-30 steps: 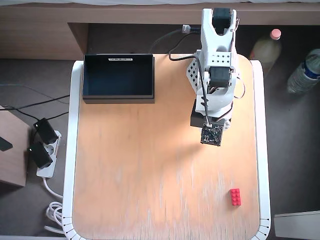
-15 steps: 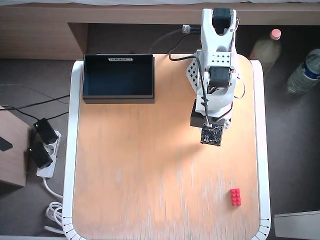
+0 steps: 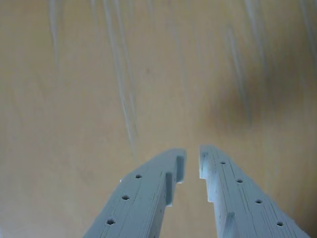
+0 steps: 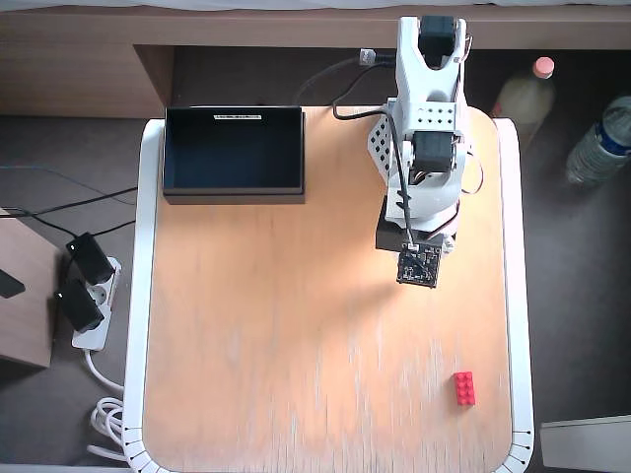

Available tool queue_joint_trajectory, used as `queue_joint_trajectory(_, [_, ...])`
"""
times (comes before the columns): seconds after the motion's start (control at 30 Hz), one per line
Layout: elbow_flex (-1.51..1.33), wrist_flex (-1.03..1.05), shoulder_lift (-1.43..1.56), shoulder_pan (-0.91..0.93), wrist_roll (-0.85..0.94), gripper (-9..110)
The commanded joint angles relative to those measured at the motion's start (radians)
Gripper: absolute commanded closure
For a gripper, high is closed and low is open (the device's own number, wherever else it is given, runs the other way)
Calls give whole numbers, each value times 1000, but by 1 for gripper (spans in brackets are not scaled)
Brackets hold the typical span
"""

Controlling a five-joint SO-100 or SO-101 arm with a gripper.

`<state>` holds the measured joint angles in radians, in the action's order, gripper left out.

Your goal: Grasp a lego block and put it in the bin.

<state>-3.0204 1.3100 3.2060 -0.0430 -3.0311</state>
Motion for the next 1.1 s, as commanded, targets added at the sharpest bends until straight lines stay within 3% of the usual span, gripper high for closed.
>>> queue_joint_trajectory(0.0, [-152, 11, 92, 18, -101, 101])
queue_joint_trajectory(0.27, [58, 9, -12, 23, -118, 101])
queue_joint_trajectory(0.6, [545, 11, -462, 14, -101, 101])
queue_joint_trajectory(1.07, [894, -44, -931, 14, -100, 101])
